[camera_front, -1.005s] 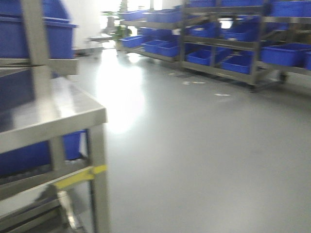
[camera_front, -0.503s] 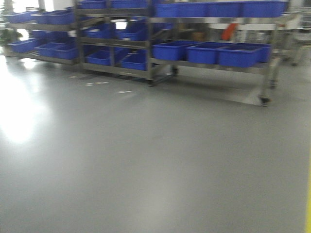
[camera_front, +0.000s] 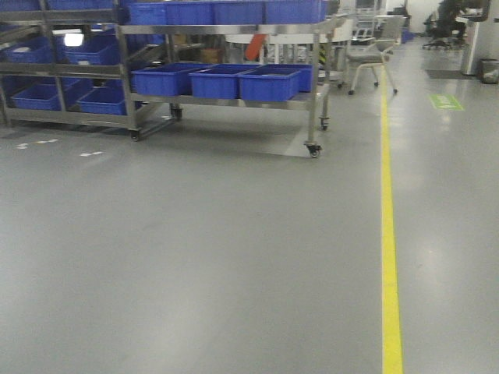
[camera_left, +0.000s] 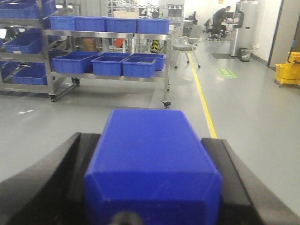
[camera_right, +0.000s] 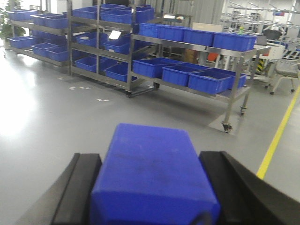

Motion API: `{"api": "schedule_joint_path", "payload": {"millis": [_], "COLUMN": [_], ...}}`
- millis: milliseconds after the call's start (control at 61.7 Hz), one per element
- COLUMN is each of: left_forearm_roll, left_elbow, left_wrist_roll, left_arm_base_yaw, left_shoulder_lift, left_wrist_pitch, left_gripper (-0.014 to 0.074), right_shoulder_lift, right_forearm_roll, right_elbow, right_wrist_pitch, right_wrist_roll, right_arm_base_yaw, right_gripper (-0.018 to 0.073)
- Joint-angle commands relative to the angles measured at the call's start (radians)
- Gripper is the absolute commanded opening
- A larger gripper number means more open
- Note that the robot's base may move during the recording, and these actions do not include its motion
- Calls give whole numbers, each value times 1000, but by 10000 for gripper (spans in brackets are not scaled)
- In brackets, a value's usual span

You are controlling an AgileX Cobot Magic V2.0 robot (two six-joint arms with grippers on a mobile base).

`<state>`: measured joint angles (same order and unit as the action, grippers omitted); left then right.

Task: Pick and sort blue part to right shelf
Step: 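Drive the base away from the table holding both blocks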

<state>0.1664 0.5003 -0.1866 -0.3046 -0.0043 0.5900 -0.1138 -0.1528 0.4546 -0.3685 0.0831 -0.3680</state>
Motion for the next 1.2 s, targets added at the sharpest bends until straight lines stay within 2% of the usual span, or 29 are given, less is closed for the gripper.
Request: {"api": "schedule_joint_path", "payload": {"millis": [0,1184], "left_forearm_roll": [4,4], "left_elbow": [27,27], "left_wrist_roll": [1,1], "left_arm_base_yaw": [0,0], "left_shoulder_lift": [11,13], "left_wrist_pitch": [-86,-82], "left_gripper": [333,333], "right_shoulder_lift": [-14,-14], "right_forearm_roll": [-14,-14], "right_elbow": [27,27], "right_wrist_pitch": [97,97], "right_wrist_roll": [-10,-10], "right_arm_base_yaw": [1,1], "right_gripper": [190,190]}}
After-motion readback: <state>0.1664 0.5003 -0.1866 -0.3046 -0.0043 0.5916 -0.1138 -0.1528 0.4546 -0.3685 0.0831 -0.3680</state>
